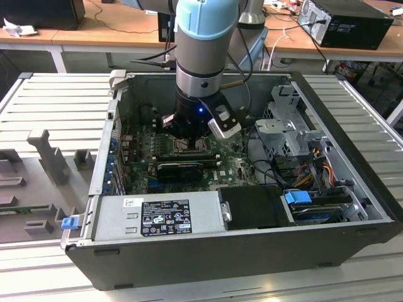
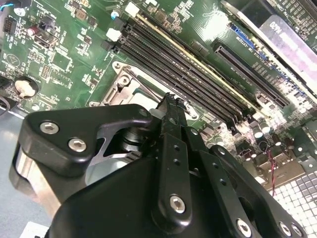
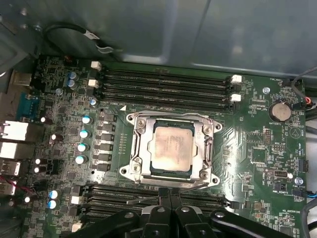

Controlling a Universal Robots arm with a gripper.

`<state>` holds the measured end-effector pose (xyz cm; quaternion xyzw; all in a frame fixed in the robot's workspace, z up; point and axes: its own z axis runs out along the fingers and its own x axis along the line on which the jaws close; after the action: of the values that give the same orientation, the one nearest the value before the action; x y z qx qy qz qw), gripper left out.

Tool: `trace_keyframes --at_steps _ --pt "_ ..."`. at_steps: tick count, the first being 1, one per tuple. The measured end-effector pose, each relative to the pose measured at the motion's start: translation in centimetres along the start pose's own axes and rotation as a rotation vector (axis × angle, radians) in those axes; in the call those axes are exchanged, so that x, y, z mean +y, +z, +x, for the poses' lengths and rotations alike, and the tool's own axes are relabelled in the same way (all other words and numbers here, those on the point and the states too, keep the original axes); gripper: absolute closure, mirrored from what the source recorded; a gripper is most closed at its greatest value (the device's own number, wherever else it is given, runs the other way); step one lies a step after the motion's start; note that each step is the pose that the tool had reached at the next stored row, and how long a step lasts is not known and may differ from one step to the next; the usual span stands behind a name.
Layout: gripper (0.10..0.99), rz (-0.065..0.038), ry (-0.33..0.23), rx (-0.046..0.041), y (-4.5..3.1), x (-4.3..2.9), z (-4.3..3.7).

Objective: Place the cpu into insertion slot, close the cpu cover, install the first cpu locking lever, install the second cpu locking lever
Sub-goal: 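Install the second cpu locking lever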

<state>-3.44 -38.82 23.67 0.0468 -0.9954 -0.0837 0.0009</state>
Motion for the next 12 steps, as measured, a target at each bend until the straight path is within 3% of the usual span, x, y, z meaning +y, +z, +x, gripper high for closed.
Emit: trace_keyframes --at_steps 5,12 --pt "0.980 -0.001 0.000 -0.0002 0.00 -0.05 0.10" --pt "0.980 -0.024 0.000 -0.0023 -0.08 -0.48 0.63"
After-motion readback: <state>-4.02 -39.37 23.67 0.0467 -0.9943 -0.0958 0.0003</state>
